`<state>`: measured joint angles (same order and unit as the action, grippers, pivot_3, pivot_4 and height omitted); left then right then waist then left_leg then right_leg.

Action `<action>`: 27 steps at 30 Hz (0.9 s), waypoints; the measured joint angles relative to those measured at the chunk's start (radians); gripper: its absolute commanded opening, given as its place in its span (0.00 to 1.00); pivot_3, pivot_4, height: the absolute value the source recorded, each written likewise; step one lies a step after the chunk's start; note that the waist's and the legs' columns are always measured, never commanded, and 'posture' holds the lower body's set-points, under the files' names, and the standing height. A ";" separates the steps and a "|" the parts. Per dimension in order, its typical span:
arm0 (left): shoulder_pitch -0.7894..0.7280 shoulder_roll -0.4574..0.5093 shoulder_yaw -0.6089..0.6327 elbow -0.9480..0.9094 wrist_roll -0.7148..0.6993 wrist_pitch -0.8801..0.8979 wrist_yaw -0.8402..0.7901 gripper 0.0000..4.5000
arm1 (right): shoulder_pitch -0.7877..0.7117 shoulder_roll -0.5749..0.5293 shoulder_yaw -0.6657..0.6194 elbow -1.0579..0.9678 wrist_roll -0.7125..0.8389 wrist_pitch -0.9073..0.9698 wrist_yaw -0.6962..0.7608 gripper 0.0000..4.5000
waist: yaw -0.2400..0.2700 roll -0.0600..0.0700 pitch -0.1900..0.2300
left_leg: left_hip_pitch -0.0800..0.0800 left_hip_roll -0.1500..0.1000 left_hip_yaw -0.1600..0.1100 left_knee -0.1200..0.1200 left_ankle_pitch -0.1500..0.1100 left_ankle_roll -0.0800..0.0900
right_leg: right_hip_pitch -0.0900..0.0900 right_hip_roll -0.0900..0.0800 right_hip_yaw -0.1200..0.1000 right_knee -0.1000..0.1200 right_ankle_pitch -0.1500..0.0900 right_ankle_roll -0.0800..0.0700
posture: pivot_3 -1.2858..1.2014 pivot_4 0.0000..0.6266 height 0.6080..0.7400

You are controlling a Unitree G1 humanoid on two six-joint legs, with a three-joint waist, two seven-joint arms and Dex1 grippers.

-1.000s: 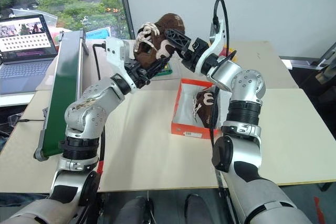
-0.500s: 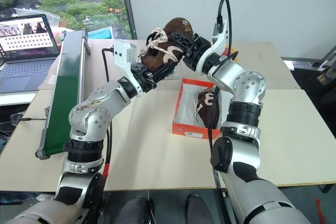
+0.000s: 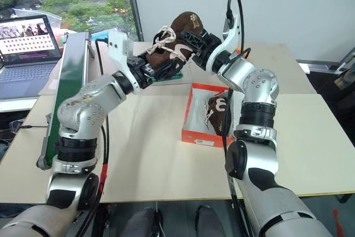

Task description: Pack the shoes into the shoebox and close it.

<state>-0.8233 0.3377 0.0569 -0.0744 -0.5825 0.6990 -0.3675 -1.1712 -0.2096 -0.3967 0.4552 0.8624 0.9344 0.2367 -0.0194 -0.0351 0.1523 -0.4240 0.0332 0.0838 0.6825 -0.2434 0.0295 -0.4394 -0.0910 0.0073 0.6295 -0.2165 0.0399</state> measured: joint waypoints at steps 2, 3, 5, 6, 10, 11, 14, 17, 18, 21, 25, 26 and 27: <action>0.041 0.036 0.003 -0.039 -0.002 0.002 0.000 1.00 | -0.007 -0.039 0.080 -0.003 -0.053 -0.004 0.025 0.10 | -0.003 0.000 0.000 | 0.000 0.000 0.000 0.000 0.000 0.000 | 0.000 0.000 0.001 0.000 0.000 0.000 | 0.52 0.24 1.00; 0.085 0.073 0.030 -0.061 0.004 0.003 0.009 1.00 | -0.003 -0.093 0.133 -0.005 -0.099 0.002 0.032 0.10 | -0.003 0.000 0.000 | 0.000 0.000 0.001 0.000 0.000 0.000 | 0.000 0.000 0.001 0.000 0.000 0.000 | 0.52 0.24 1.00; 0.166 0.145 0.128 -0.051 0.030 0.012 0.043 1.00 | 0.019 -0.216 0.183 -0.006 -0.189 0.012 0.035 0.10 | -0.001 0.000 0.000 | -0.001 0.000 0.001 -0.001 0.000 0.001 | -0.001 0.000 0.001 0.000 0.000 0.000 | 0.52 0.24 1.00; 0.192 0.163 0.172 -0.040 0.035 0.024 0.058 1.00 | 0.032 -0.260 0.198 -0.006 -0.236 0.019 0.033 0.10 | 0.004 0.000 0.000 | -0.001 0.000 0.001 -0.001 -0.001 0.001 | -0.001 -0.001 0.000 0.000 0.000 0.000 | 0.52 0.24 1.00; 0.186 0.148 0.185 -0.046 0.036 0.031 0.071 1.00 | 0.034 -0.286 0.232 0.016 -0.298 0.025 0.056 0.10 | 0.007 0.000 0.000 | 0.001 0.000 0.001 0.000 -0.002 0.003 | 0.002 -0.001 0.000 -0.001 0.000 0.000 | 0.52 0.24 1.00; 0.181 0.131 0.166 -0.056 0.031 0.034 0.070 1.00 | 0.034 -0.285 0.236 0.046 -0.306 0.025 0.071 0.10 | 0.007 0.000 0.001 | 0.001 -0.001 0.001 0.000 -0.004 0.006 | 0.002 -0.001 0.000 -0.001 0.000 0.001 | 0.52 0.24 1.00; 0.181 0.129 0.153 -0.061 0.033 0.041 0.065 1.00 | 0.035 -0.306 0.258 0.104 -0.345 0.030 0.106 0.10 | 0.007 0.000 0.001 | 0.000 0.000 0.001 -0.001 -0.002 0.003 | 0.001 0.000 0.001 -0.001 0.000 0.001 | 0.52 0.24 1.00; 0.181 0.131 0.123 -0.068 0.034 0.047 0.037 1.00 | 0.041 -0.313 0.261 0.147 -0.357 0.065 0.138 0.10 | 0.006 0.000 0.001 | 0.000 0.000 0.002 -0.001 0.000 0.000 | 0.000 -0.001 0.001 -0.002 0.000 0.001 | 0.52 0.24 1.00; 0.181 0.131 0.109 -0.070 0.033 0.049 0.027 1.00 | 0.046 -0.309 0.263 0.157 -0.360 0.074 0.147 0.10 | 0.005 0.000 0.001 | 0.000 0.000 0.002 -0.001 0.000 0.000 | 0.000 -0.001 0.002 -0.002 0.000 0.001 | 0.52 0.24 1.00; 0.200 0.151 0.068 -0.104 0.029 0.074 -0.034 1.00 | 0.060 -0.299 0.267 0.181 -0.372 0.101 0.171 0.10 | 0.001 0.000 0.001 | 0.000 0.000 0.002 -0.001 0.000 0.000 | 0.000 0.000 0.002 -0.002 0.000 0.001 | 0.52 0.24 1.00; 0.238 0.223 0.043 -0.153 0.013 0.088 -0.140 1.00 | 0.060 -0.290 0.268 0.206 -0.381 0.140 0.195 0.10 | -0.002 0.000 0.001 | 0.001 0.000 0.002 -0.001 0.000 0.001 | 0.000 0.001 0.002 -0.002 0.000 0.001 | 0.52 0.24 1.00; 0.243 0.237 0.043 -0.155 0.010 0.088 -0.161 1.00 | 0.060 -0.290 0.268 0.209 -0.384 0.148 0.200 0.10 | -0.001 0.000 0.001 | 0.001 0.000 0.002 -0.001 0.000 0.001 | 0.000 0.000 0.002 -0.002 0.000 0.001 | 0.52 0.24 1.00; 0.246 0.246 0.043 -0.155 0.010 0.088 -0.172 1.00 | 0.060 -0.288 0.269 0.211 -0.387 0.154 0.206 0.10 | 0.001 0.000 0.001 | 0.000 0.000 0.002 -0.001 -0.001 0.001 | 0.000 0.000 0.002 -0.002 0.000 0.001 | 0.52 0.24 1.00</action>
<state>-0.5776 0.5839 0.0999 -0.2297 -0.5728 0.7871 -0.5396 -1.1108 -0.4976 -0.1279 0.6662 0.4752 1.0887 0.4424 -0.0188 -0.0348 0.1530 -0.4236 0.0334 0.0860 0.6814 -0.2440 0.0305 -0.4394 -0.0906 0.0093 0.6278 -0.2162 0.0406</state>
